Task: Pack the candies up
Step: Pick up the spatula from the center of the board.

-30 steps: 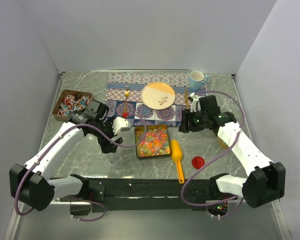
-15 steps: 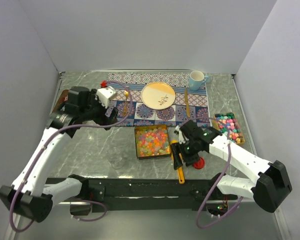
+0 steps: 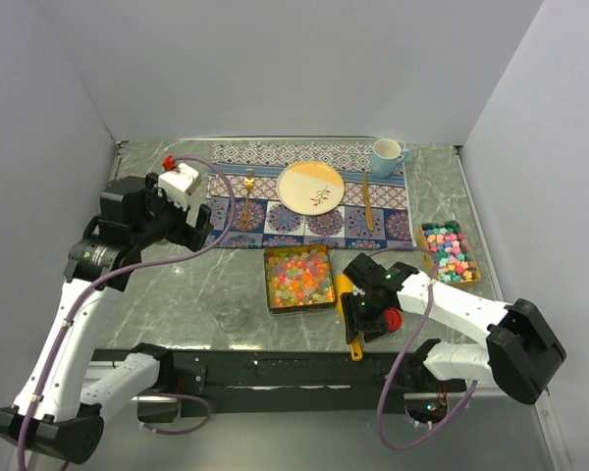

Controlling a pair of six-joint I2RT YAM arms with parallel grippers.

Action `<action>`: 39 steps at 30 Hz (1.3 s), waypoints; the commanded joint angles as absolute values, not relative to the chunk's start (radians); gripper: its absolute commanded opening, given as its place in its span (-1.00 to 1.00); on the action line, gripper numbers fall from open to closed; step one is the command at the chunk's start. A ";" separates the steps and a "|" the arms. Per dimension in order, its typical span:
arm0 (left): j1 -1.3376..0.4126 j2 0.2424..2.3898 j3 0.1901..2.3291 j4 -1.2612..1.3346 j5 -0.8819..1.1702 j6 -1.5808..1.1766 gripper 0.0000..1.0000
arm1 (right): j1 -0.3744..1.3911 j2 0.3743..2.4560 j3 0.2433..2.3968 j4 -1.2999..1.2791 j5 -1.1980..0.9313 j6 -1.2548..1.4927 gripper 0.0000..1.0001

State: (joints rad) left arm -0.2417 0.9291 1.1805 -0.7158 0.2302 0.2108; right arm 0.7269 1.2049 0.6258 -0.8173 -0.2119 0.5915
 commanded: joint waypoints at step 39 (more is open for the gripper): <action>-0.238 1.346 1.390 -0.081 0.856 0.089 0.98 | 0.356 1.429 1.581 -0.828 -0.886 -0.255 -1.00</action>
State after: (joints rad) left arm -0.2398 1.2339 1.2579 -0.1364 0.7921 0.1062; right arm 0.4381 1.3434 1.4963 -0.7799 -0.4091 0.0746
